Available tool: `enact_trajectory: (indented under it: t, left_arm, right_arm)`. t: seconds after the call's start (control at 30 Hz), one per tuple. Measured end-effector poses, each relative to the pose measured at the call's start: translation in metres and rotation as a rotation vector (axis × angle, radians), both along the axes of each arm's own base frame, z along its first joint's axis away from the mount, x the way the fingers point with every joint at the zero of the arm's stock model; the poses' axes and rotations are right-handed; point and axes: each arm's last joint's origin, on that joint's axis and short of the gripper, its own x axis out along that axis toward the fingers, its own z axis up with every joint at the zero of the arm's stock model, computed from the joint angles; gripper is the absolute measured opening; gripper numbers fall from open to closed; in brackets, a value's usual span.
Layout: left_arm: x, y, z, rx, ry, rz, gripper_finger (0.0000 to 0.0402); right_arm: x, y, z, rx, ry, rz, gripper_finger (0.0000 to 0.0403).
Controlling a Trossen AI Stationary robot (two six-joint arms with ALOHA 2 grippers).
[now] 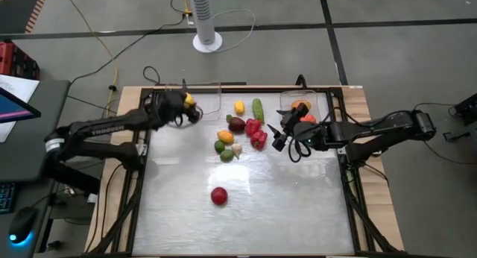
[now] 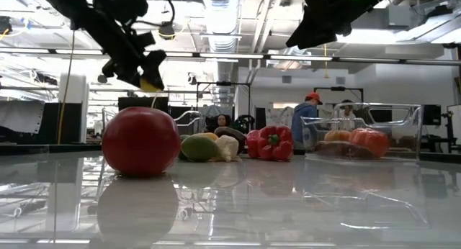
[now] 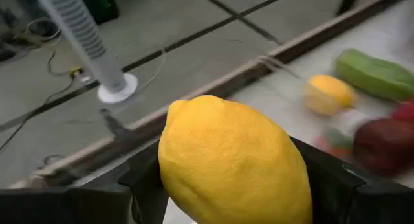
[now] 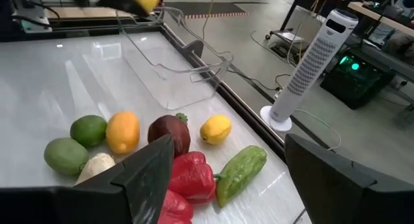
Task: Sort produce into baskets
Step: Put the bottom yellow lemon into the left transparent bin, then put the bottom green lime into the left transparent bin
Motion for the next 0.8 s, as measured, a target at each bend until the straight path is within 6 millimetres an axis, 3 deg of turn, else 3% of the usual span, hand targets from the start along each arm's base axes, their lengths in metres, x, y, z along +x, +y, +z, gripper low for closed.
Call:
enact_trajectory:
  t: [0.2,0.43,0.57,0.8]
  left_arm:
    - [-0.006,0.039,0.002,-0.059,0.027,0.034,0.0298]
    - [-0.002,0.049,0.013,-0.072,0.037,-0.04,0.0338]
    - [0.018,0.023,0.014,-0.147,-0.028,-0.289,0.0329]
    - [0.053,-0.062,-0.008,-0.124,0.055,-0.672,0.0295]
  right_arm:
    - [0.0,0.0,0.0,-0.01,0.01,0.005,0.0319]
    - [0.0,0.0,-0.001,-0.013,0.027,0.015,0.0319]
    - [0.0,-0.003,-0.001,-0.023,0.037,0.01,0.0319]
    - [0.0,-0.012,-0.001,-0.003,0.035,0.007,0.0319]
